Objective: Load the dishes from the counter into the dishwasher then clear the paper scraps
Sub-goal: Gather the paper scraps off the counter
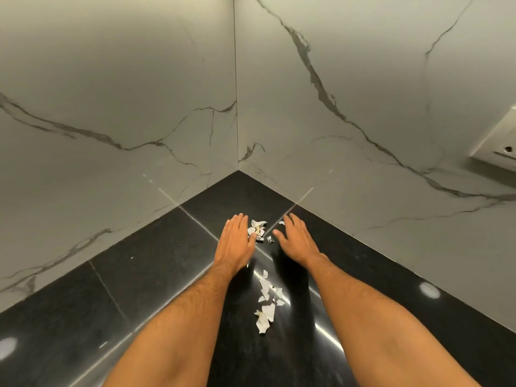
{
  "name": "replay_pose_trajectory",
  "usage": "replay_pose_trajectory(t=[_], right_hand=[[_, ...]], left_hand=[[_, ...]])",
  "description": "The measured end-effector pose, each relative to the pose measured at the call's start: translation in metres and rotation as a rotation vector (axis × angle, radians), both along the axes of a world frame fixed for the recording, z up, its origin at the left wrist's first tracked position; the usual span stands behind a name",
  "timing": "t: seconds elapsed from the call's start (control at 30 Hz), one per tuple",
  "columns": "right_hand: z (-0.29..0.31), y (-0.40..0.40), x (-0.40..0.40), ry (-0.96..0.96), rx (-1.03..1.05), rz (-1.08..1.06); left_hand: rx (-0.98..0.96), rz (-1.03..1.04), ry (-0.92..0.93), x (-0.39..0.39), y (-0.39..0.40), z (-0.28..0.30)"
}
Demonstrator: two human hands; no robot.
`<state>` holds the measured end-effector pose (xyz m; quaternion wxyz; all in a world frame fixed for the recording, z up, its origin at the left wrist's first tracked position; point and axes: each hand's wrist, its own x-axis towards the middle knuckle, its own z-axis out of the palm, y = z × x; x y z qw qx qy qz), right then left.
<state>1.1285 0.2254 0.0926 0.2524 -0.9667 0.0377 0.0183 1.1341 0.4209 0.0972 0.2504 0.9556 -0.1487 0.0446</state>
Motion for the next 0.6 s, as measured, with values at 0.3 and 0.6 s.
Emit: replay_pose_trajectory(t=[0.3,0.6], right_hand=[[-0.041,0.024,0.034,0.022,-0.011,0.036],[-0.032,0.020,0.002,0.029,0.001,0.324]], left_hand=[[-0.064,-0.181,0.256,0.049,-0.013,-0.033],[-0.107,-0.258,0.304,0.013,0.000,-0.040]])
